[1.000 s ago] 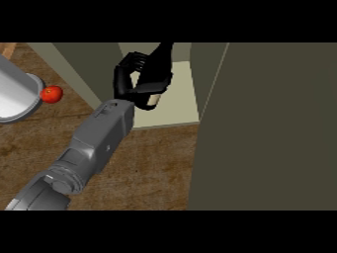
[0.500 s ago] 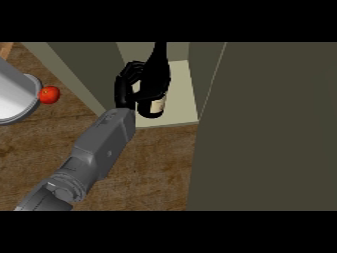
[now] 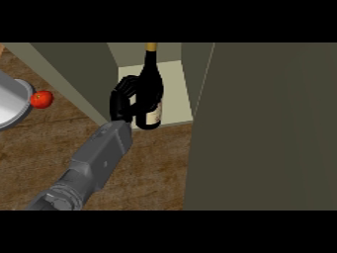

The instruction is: Pick up the wine, place it into the cabinet and close the cabinet

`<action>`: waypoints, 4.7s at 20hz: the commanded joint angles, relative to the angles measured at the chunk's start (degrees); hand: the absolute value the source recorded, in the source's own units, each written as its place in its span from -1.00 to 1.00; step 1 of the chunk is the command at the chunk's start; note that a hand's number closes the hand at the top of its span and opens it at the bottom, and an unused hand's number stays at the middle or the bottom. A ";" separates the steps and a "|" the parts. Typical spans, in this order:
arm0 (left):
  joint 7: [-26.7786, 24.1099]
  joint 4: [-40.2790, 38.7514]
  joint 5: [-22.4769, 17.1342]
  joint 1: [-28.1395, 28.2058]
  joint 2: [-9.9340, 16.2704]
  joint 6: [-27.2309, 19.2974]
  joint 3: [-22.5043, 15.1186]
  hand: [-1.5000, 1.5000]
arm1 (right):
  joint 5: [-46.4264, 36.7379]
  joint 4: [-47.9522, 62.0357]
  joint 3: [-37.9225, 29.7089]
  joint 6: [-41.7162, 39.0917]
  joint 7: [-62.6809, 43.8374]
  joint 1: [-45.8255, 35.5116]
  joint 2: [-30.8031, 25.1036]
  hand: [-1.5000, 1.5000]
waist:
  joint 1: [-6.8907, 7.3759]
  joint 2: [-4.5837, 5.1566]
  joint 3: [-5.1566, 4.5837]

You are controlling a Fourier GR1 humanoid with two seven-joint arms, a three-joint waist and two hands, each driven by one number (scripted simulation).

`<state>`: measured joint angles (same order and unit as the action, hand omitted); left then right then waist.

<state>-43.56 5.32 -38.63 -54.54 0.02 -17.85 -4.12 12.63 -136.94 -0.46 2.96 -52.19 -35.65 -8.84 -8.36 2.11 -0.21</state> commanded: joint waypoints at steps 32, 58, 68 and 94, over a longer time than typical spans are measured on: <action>3.13 2.41 -6.20 -4.09 -0.02 -9.04 -6.75 1.00 | 5.34 0.67 -3.14 -3.03 2.02 2.55 0.16 -1.00 | -1.71 0.39 0.10; 8.89 -5.26 0.63 -12.22 4.13 -19.57 -12.23 1.00 | 5.19 -0.86 -4.16 -2.69 2.30 2.93 0.07 -1.00 | -1.07 1.20 0.19; 11.11 -5.30 3.15 -9.37 7.11 -25.37 -14.47 1.00 | 5.25 -0.55 -3.68 -3.64 3.29 3.13 0.26 -1.00 | -1.44 2.00 0.04; 12.85 -4.72 6.99 -9.95 10.81 -12.70 -17.88 -1.00 | 4.85 1.06 -3.19 -3.75 3.31 2.02 0.16 -1.00 | 0.75 1.15 -0.02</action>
<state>-30.22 1.91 -34.54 -64.97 4.99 -36.44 -19.33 17.24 -135.66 -3.11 -1.22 -48.47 -33.41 -8.55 -9.38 4.02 -0.57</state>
